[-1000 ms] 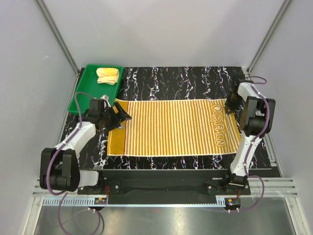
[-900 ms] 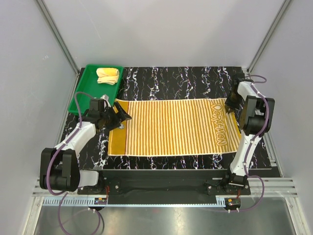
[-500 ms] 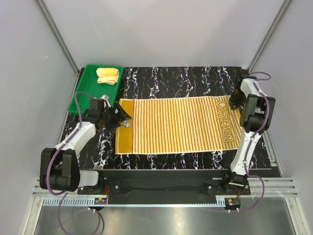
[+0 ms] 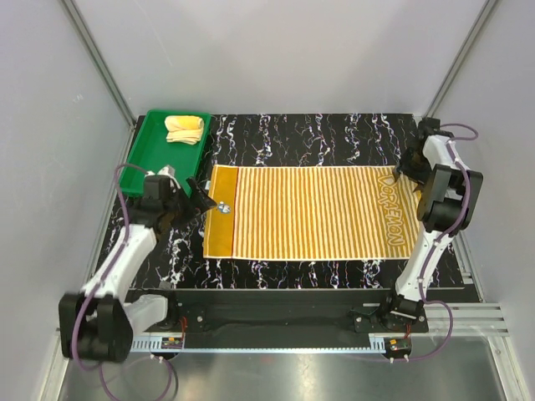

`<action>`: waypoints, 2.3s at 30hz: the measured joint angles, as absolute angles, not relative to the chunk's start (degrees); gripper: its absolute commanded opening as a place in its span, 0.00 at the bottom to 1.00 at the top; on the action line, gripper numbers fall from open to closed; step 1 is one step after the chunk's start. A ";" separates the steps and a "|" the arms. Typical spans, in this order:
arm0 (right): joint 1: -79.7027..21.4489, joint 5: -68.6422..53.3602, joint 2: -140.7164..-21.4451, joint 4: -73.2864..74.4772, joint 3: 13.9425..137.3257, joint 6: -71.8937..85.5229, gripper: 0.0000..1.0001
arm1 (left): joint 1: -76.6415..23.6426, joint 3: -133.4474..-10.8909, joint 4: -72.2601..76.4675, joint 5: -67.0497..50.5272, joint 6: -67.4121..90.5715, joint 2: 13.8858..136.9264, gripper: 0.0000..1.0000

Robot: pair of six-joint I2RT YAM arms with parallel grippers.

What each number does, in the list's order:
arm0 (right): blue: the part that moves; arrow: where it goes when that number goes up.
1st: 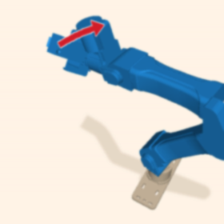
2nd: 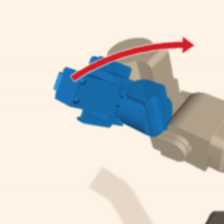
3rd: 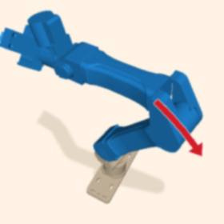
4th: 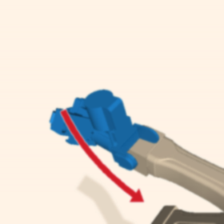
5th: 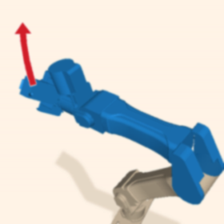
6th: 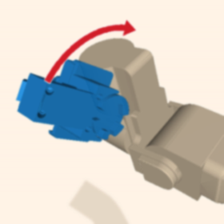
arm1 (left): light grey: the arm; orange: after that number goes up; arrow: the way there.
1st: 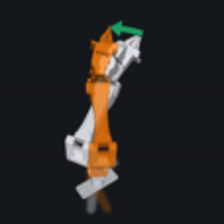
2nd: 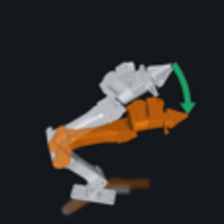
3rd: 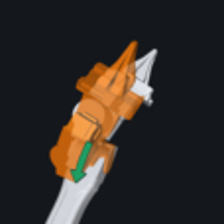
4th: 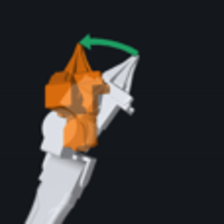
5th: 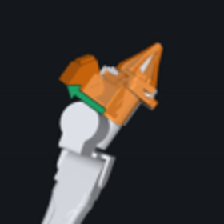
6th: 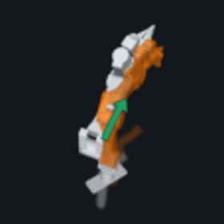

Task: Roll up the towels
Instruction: Flatten the towel, then fold the towel

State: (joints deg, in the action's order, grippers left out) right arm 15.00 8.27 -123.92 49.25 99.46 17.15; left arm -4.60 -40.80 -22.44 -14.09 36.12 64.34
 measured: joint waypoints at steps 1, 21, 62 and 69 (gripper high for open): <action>14.44 7.60 -122.63 49.36 99.46 17.15 0.73 | -4.60 -39.75 -22.52 -13.39 36.45 61.28 0.99; 4.27 -4.14 -77.36 44.23 69.65 26.30 0.75 | -9.87 -20.47 -30.35 -9.43 51.46 39.20 0.94; 11.03 -0.19 -67.81 46.00 55.29 34.79 0.82 | -12.36 -20.67 -24.56 -4.67 46.70 44.95 0.94; 11.03 -2.59 -67.37 46.50 55.27 34.85 0.82 | -12.27 -19.46 -24.08 -3.18 48.49 48.01 0.96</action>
State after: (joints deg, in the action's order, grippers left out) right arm 11.03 -2.59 -67.37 46.50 55.27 34.85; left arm -12.27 -19.46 -24.08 -3.18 48.49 48.01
